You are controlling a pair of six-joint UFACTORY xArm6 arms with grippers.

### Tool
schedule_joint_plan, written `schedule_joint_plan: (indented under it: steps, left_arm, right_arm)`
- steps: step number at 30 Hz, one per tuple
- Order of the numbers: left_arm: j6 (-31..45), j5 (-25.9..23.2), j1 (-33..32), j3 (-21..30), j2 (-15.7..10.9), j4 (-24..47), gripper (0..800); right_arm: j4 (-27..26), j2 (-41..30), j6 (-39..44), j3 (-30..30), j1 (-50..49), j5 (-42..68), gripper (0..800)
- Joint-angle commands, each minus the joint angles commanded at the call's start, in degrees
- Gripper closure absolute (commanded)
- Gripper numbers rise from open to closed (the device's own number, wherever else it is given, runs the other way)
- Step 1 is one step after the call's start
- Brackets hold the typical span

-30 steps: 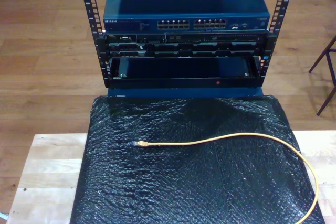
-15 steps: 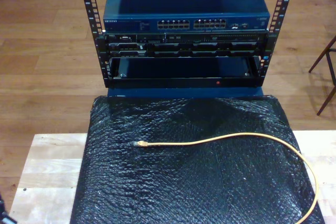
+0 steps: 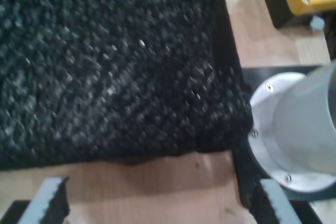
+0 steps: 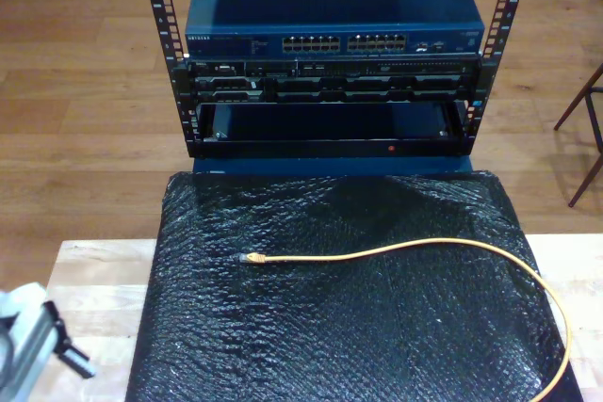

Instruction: Grab the cable and plug it in

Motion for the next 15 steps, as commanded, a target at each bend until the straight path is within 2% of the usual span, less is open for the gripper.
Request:
schedule_joint_plan:
  steps: [8,15]
  left_arm:
    - [-3.2,-0.1,-1.8,0.0,0.0,-4.4,0]
    - [-3.2,-0.4,-1.8,0.3,0.0,-4.4,0]
  right_arm:
    - [4.7,0.0,4.0,0.0,4.8,-0.1,1]
    - [7.6,0.0,5.5,-0.6,10.3,-0.6,2]
